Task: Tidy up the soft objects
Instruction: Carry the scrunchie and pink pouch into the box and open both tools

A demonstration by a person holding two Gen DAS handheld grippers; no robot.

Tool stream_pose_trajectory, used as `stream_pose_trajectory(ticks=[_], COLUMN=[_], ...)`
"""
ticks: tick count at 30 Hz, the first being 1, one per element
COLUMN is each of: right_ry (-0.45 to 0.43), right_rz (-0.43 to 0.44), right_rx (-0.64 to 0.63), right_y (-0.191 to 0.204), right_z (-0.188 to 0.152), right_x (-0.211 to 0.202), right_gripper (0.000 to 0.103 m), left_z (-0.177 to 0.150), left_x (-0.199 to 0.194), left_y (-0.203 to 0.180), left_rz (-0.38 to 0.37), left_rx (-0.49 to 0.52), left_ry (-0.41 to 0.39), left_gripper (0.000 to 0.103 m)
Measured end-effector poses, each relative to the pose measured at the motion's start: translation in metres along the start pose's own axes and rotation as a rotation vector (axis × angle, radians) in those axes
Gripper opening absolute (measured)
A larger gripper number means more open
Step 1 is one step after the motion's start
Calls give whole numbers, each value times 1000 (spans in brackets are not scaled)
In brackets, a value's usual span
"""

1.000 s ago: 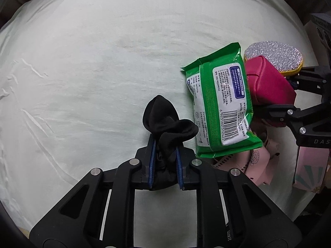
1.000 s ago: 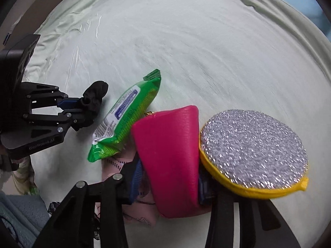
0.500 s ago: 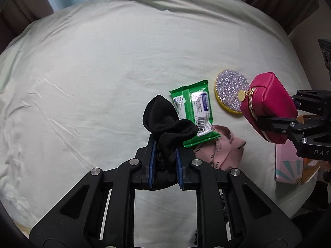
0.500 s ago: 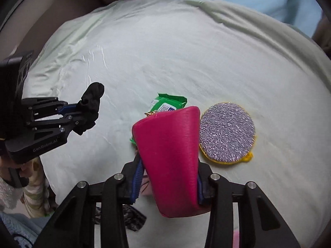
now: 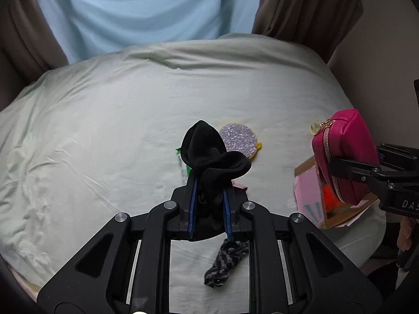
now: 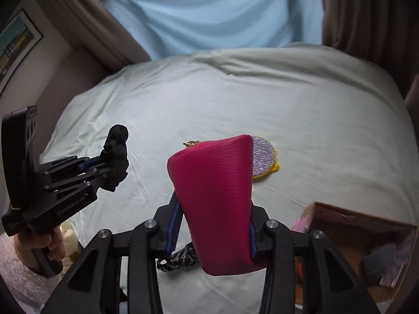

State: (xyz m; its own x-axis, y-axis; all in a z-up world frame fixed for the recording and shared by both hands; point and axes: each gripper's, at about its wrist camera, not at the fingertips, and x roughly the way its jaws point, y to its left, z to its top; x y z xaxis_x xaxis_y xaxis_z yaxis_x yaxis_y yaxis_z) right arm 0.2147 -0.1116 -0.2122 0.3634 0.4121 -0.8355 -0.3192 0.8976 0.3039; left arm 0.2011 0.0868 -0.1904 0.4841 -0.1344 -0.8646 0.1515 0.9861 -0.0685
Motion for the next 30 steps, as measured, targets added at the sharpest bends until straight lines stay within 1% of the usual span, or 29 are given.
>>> stream_pose_trajectory(ticks=[3,5,7,12,16,19,23,28,30], right_ry=[-38,-55,-68,-83,-68,-54,-29,4,13], right_rz=[-8,-22,-36,-71,-98,-114,-119,-114,-113], right_rx=[52,71,93,146,194,225,273,344,395], right_y=[-17,-28,-47,-101,-149,-173,-201,-227,-238], right_z=[-14,-21,-32,-58,-76,-82,-91,-99,-102], right_x=[-34,-50,-69,-109,-127,-133,-134,-117,-107], right_gripper=[38,38,38,38,38,38,38,38,38], left_z=[0,0,0,-2,-2,-3,-5,-8,-11], left_x=[-13,-20,-23,-18,-6,10,36,74,91], left_y=[-32,-60,-85,-155,-209,-245,-278,-305,-313], left_rz=[-15,-23,-37,-72,-105,-128,-158,-190,-199], left_rx=[7,14,17,38,54,76,96,126,143], left_ry=[-22,-30,-32,-33,-11,24,79,158,189], left_gripper=[14,14,14,14,15,14,14,14,14])
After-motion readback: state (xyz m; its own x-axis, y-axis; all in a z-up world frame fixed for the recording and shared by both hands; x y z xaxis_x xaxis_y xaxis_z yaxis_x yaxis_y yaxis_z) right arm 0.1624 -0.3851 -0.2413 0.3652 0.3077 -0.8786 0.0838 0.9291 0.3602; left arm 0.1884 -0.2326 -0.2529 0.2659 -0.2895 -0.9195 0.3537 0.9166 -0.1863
